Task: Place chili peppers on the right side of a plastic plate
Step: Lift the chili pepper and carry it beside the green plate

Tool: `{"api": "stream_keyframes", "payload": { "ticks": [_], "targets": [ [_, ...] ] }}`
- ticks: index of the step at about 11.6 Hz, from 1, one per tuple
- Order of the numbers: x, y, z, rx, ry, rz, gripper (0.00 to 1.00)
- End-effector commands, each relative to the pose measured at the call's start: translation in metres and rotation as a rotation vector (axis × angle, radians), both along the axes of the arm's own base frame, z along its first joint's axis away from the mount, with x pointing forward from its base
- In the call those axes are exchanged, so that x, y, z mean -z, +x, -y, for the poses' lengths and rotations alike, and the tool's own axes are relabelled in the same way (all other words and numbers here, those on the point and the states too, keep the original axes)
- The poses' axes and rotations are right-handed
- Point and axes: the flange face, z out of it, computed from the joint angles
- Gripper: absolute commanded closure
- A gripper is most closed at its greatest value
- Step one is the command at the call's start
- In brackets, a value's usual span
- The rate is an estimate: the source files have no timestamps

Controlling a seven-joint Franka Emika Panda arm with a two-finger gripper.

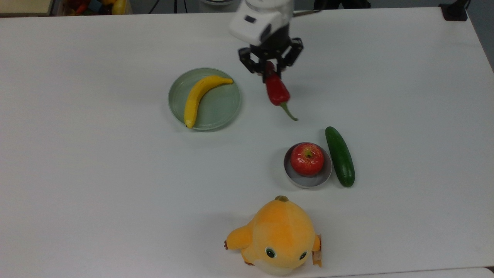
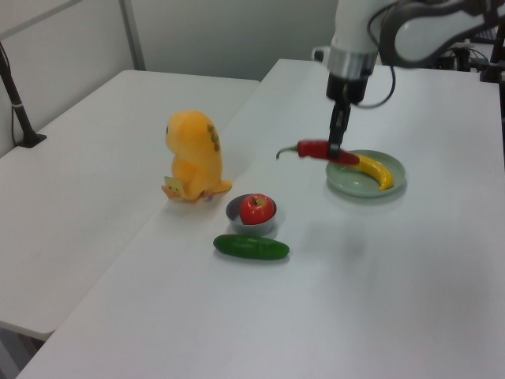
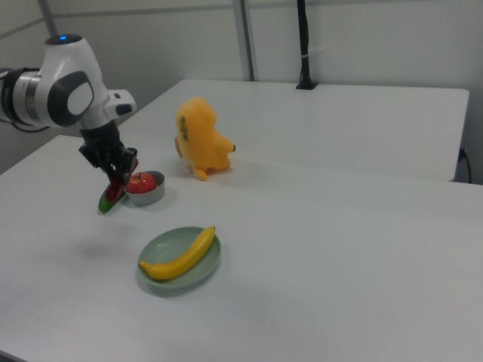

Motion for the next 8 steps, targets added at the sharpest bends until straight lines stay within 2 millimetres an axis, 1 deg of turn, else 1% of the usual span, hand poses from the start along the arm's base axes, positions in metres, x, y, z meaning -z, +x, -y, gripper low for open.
{"api": "stream_keyframes", "payload": {
  "ticks": [1,3,5,6,7,8],
  "targets": [
    [-0.05,-0.007,0.074,-0.014,-0.017,0.014,1.0],
    [-0.063,-0.006,0.129,-0.027,-0.027,0.036,1.0],
    [-0.061,-0.005,0.177,-0.03,-0.044,0.039,1.0],
    [-0.054,-0.004,0.2,-0.032,-0.052,0.031,1.0],
    [-0.042,-0.003,0.223,-0.017,-0.048,0.016,1.0],
    [-0.024,0.0,0.24,0.007,-0.032,-0.006,1.0]
  ]
}}
